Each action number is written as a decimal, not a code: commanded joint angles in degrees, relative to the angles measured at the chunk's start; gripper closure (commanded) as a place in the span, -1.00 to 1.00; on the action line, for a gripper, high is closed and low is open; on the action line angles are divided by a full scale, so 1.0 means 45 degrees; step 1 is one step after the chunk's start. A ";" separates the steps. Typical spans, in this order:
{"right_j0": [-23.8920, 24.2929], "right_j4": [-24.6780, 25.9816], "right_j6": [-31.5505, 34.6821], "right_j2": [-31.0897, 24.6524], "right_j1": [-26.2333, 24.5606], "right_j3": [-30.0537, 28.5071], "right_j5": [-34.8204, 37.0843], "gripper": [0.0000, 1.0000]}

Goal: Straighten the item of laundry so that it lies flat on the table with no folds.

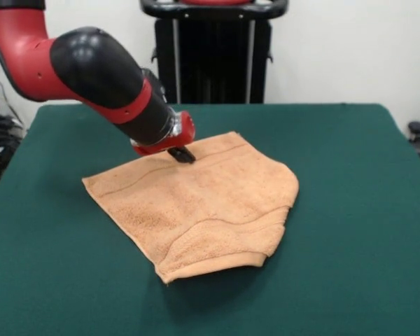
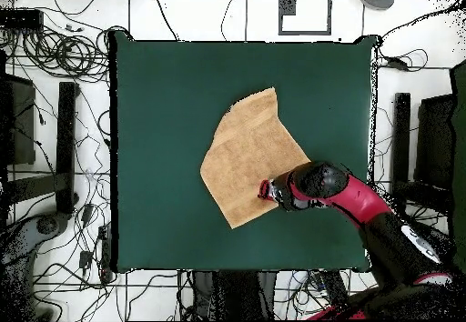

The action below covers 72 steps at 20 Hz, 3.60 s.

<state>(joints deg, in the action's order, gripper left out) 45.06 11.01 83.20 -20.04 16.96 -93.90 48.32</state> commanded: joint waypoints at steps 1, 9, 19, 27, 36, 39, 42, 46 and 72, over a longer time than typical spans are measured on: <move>0.1241 0.3984 -0.1099 0.0950 -0.2591 0.3594 -0.6547 1.00; 0.3811 0.6765 -0.3315 -0.2323 -0.3091 0.3101 -0.8781 1.00; 0.1246 0.9456 0.1924 0.0428 -0.2063 0.3687 -1.2054 1.00; -0.3054 0.6077 0.4164 0.6102 -0.2928 0.4803 -1.3864 1.00; -0.4229 0.3171 0.3219 0.8255 -0.3660 0.4732 -1.5798 1.00; -0.3807 0.3199 0.2659 0.7786 -0.3449 0.4535 -1.6198 1.00; -0.3240 0.3656 0.2285 0.7085 -0.3198 0.4450 -1.6279 1.00; -0.2309 0.4674 0.1939 0.5849 -0.2809 0.4376 -1.6103 1.00; 0.2555 1.1239 0.0855 -0.1360 -0.2130 0.4272 -1.2338 1.00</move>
<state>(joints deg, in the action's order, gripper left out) 52.09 38.24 91.52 -30.72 22.95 -105.72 29.36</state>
